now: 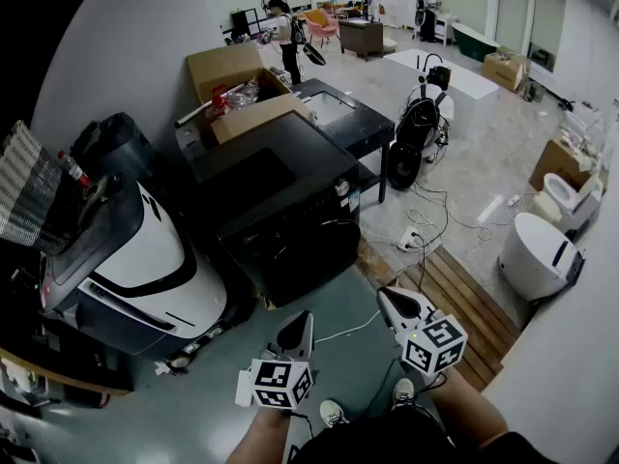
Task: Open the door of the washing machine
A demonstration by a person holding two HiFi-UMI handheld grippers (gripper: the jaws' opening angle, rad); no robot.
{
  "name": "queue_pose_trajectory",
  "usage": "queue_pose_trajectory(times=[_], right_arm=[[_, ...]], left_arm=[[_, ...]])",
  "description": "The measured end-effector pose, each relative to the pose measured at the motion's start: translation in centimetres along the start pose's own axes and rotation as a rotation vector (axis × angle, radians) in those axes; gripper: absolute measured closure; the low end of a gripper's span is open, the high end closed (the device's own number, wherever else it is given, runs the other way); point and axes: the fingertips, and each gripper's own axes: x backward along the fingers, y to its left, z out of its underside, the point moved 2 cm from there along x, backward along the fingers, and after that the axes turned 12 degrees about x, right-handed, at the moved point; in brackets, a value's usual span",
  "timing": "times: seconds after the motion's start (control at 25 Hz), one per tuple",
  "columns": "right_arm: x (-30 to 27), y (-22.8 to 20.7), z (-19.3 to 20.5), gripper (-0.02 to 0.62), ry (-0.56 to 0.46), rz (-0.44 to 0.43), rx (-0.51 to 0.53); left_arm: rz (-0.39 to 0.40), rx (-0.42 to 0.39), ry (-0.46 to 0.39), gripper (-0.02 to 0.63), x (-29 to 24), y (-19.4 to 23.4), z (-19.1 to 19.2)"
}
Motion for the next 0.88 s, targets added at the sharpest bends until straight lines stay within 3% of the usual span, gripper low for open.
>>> queue_pose_trajectory(times=[0.48, 0.88], right_arm=[[1.0, -1.6, -0.7, 0.578, -0.028, -0.05, 0.037], [2.6, -5.7, -1.5, 0.578, -0.062, -0.064, 0.029]], left_arm=[[-0.013, -0.006, -0.021, 0.589, -1.5, -2.1, 0.2], [-0.022, -0.015, -0.026, 0.588, -4.2, -5.5, 0.2]])
